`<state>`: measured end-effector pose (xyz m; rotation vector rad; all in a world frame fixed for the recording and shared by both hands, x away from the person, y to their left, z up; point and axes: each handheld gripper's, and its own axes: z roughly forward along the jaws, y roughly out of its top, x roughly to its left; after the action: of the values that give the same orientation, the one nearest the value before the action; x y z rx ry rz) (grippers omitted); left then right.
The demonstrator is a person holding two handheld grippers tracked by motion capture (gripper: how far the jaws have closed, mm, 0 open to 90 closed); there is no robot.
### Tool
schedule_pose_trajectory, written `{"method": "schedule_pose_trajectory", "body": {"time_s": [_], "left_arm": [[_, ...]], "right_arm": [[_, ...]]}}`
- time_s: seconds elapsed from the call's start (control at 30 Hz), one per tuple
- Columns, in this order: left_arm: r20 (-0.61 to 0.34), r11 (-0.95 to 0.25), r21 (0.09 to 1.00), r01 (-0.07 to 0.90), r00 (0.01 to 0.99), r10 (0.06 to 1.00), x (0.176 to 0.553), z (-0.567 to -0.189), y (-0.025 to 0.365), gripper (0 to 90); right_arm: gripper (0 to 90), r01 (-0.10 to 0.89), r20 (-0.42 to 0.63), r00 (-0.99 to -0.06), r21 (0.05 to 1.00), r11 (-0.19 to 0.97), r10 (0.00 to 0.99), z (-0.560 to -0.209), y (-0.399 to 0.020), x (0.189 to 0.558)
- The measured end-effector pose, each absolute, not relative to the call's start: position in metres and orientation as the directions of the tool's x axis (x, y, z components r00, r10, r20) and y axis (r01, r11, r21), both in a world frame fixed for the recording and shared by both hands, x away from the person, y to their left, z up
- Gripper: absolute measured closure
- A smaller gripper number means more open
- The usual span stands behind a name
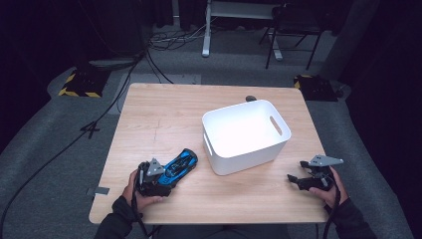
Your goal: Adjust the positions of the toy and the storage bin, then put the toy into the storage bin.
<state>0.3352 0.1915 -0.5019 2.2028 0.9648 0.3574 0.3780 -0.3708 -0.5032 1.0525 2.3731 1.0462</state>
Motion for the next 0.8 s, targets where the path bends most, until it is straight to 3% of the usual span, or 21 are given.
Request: {"method": "schedule_pose_trajectory", "body": {"time_s": [0.8], "left_arm": [[-0.027, -0.482, 0.693, 0.536, 0.687, 0.726, 0.3354, -0.5020, 0.1915, 24.5]], "right_arm": [[15.2, 0.499, -0.008, -0.658, 0.744, 0.444, 0.753, -0.5037, -0.3697, 0.3779]]}}
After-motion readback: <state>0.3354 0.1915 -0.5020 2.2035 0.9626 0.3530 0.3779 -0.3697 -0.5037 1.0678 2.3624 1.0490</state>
